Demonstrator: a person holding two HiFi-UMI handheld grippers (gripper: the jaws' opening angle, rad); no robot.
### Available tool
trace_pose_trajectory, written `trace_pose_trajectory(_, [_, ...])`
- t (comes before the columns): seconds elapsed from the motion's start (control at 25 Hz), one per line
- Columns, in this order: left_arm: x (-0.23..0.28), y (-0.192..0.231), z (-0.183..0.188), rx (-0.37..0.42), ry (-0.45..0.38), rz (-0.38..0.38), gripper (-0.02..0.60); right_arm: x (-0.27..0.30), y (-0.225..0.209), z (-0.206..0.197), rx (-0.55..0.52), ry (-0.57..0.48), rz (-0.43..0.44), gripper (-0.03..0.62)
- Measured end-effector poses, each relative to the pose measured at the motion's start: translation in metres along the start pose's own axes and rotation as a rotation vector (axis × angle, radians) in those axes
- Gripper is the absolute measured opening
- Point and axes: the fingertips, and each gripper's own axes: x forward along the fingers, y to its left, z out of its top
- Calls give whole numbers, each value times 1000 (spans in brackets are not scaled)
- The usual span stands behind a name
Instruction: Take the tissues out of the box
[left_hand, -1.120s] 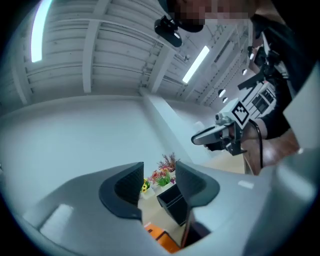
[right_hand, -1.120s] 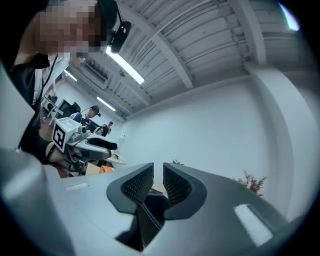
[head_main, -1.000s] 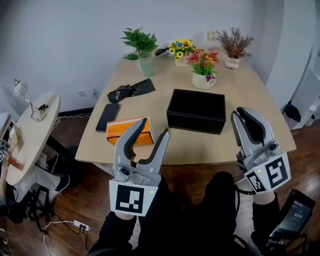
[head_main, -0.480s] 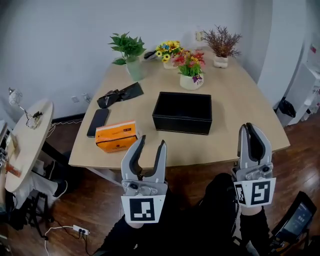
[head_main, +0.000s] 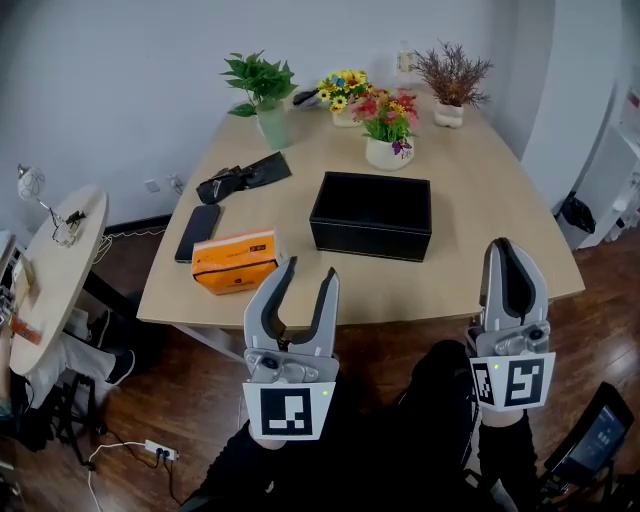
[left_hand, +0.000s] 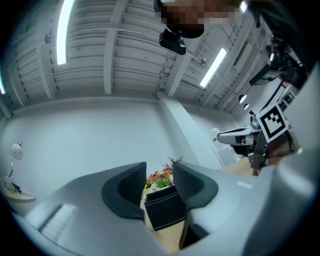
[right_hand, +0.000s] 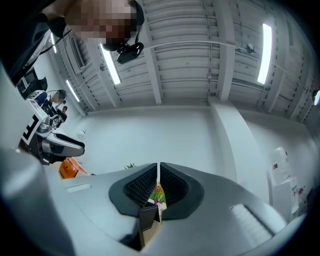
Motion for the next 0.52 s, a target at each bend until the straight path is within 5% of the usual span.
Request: trace_pose_trajectory(0.52, [-1,-7,-9,15,41,-30,147,0,6,0,-4,2,22,5])
